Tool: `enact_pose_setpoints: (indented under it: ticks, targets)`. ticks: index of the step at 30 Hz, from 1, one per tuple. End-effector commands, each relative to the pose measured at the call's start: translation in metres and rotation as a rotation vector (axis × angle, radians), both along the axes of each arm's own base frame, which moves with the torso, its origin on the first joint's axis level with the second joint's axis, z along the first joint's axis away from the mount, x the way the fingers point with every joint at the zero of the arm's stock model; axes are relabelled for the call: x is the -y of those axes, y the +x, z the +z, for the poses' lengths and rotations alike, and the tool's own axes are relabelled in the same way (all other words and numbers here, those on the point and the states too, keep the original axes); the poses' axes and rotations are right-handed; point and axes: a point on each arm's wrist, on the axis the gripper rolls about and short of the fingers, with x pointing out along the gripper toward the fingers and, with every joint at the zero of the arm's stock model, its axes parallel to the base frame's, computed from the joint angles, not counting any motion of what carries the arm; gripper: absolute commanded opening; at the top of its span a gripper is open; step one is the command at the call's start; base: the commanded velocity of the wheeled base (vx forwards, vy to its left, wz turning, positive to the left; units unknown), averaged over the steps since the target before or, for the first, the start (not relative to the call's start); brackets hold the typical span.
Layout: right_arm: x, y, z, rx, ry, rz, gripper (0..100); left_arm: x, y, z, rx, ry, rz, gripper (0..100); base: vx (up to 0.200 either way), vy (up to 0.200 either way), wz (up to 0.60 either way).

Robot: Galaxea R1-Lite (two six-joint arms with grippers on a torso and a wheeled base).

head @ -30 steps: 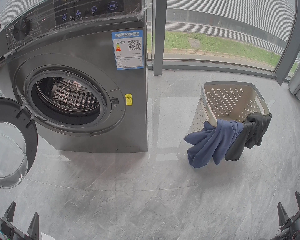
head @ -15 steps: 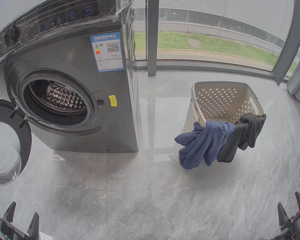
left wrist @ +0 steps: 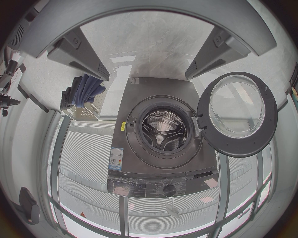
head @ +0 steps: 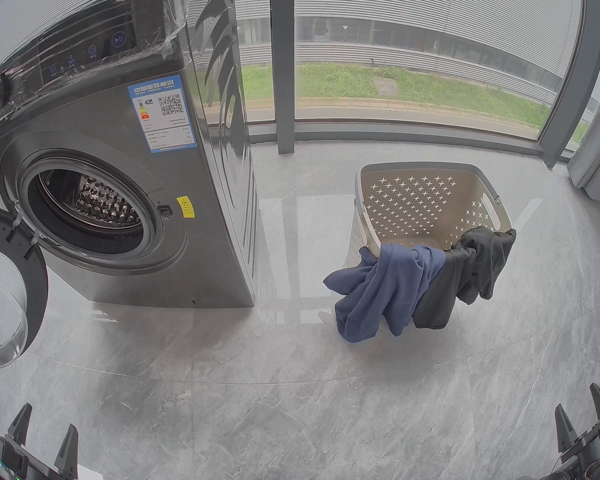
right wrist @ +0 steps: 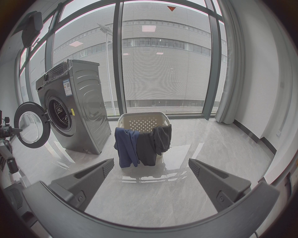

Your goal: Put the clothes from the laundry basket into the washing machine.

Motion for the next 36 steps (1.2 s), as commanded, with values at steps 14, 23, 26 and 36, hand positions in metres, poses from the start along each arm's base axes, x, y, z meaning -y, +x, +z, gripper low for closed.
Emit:
enact_pose_setpoints:
  ticks: [14, 23, 26, 36]
  targets:
    - [0.0000, 0.0007, -0.0046, -0.009, 0.000, 0.000, 100, 0.0000, 0.0003, -0.0047, -0.005, -0.001, 0.000, 100, 0.000, -0.186, 0.00]
    - [0.0000, 0.0007, -0.0046, -0.009, 0.000, 0.002, 100, 0.0000, 0.0003, -0.0047, -0.005, -0.001, 0.000, 100, 0.000, -0.111, 0.00]
    - [0.0000, 0.0007, -0.0046, -0.009, 0.000, 0.004, 100, 0.0000, 0.0003, -0.0047, -0.005, -0.001, 0.000, 100, 0.000, 0.000, 0.00]
    - [0.0000, 0.0007, -0.0046, -0.009, 0.000, 0.004, 100, 0.0000, 0.0003, -0.0047, -0.005, 0.000, 0.000, 100, 0.000, -0.100, 0.00]
